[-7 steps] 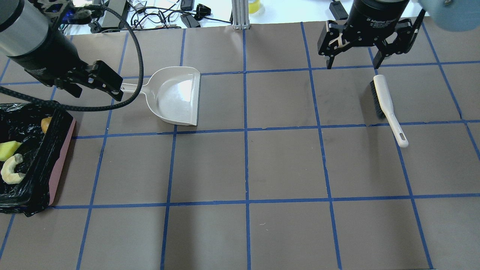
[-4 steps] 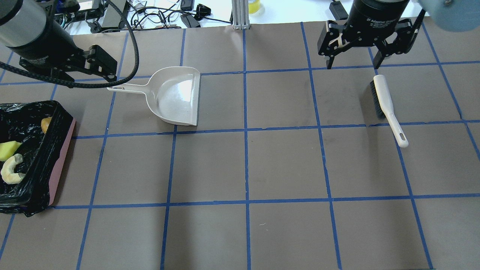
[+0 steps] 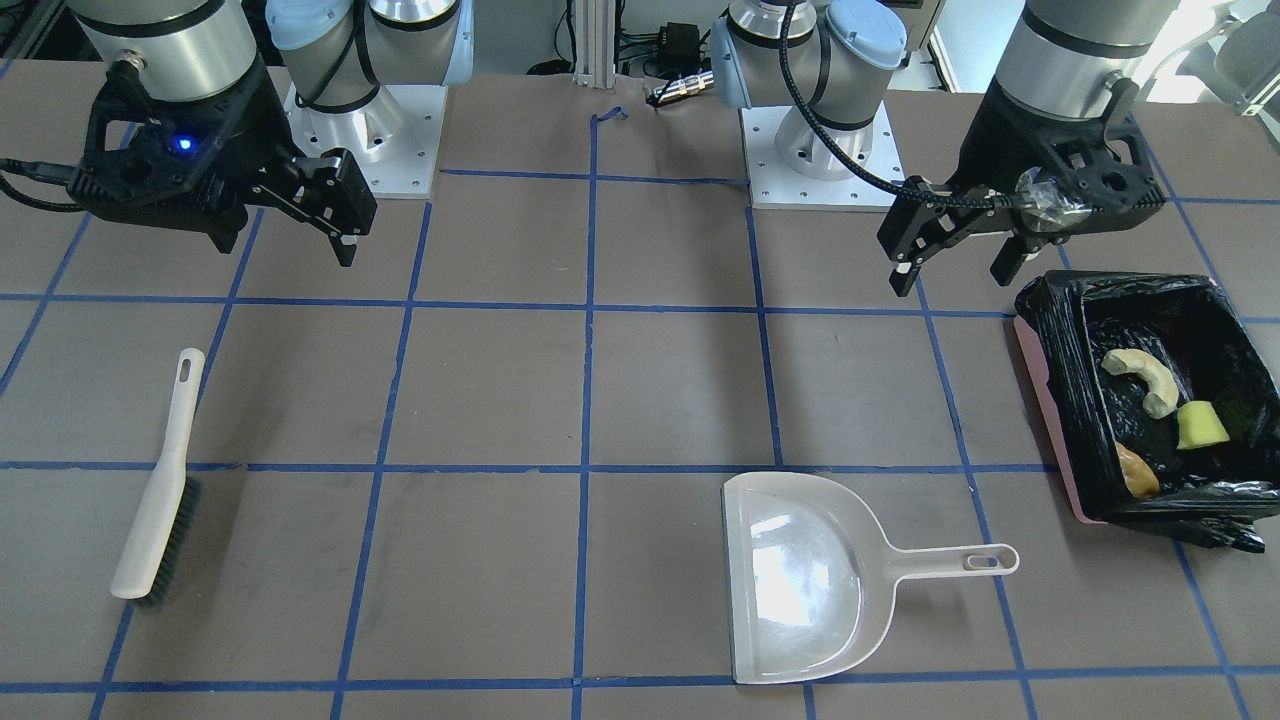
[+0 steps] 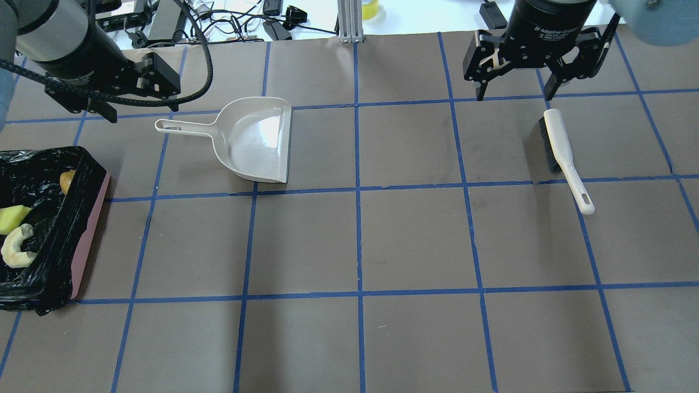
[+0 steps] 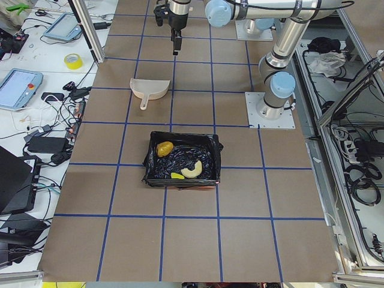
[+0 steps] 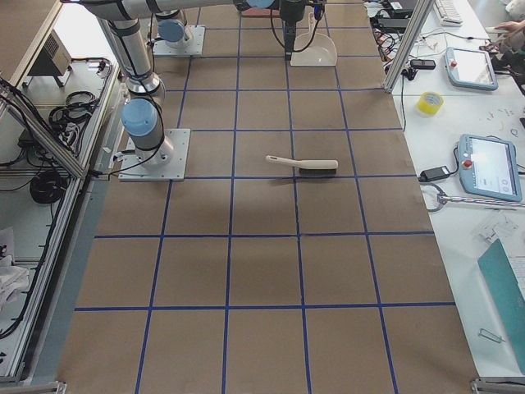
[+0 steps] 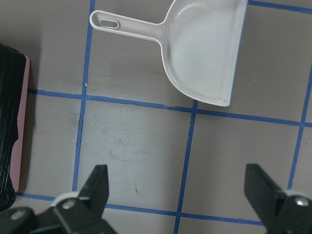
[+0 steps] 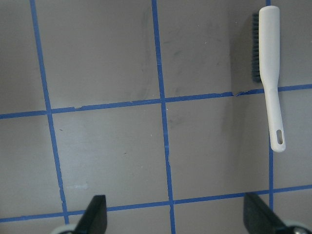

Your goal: Sweep and dump trash into bin

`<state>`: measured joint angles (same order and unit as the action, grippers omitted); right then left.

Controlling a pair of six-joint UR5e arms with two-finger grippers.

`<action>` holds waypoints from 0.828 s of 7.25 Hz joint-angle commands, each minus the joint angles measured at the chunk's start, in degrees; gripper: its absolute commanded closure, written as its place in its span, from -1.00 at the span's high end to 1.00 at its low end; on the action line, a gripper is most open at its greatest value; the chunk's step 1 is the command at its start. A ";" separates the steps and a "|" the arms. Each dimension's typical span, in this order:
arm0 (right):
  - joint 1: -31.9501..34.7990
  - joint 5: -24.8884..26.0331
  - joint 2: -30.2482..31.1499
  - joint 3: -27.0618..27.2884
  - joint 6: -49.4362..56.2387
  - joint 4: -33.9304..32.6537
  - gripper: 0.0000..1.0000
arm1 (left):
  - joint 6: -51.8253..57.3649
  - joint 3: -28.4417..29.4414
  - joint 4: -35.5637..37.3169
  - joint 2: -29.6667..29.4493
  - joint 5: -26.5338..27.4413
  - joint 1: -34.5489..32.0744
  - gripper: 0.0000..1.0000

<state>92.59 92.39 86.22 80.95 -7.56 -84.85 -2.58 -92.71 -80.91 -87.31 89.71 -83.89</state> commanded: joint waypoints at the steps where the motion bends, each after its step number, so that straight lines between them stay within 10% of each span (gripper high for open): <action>1: 0.04 0.24 0.09 0.00 0.00 0.21 1.00 | -0.75 -0.46 0.05 -0.14 0.03 -3.02 1.00; 6: -0.04 1.66 0.88 -1.14 0.18 3.02 1.00 | -0.14 -0.81 0.14 -0.05 0.20 -4.18 1.00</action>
<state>92.55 94.17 86.99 80.12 -7.50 -82.45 -2.90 -93.50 -80.80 -87.44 89.90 -88.02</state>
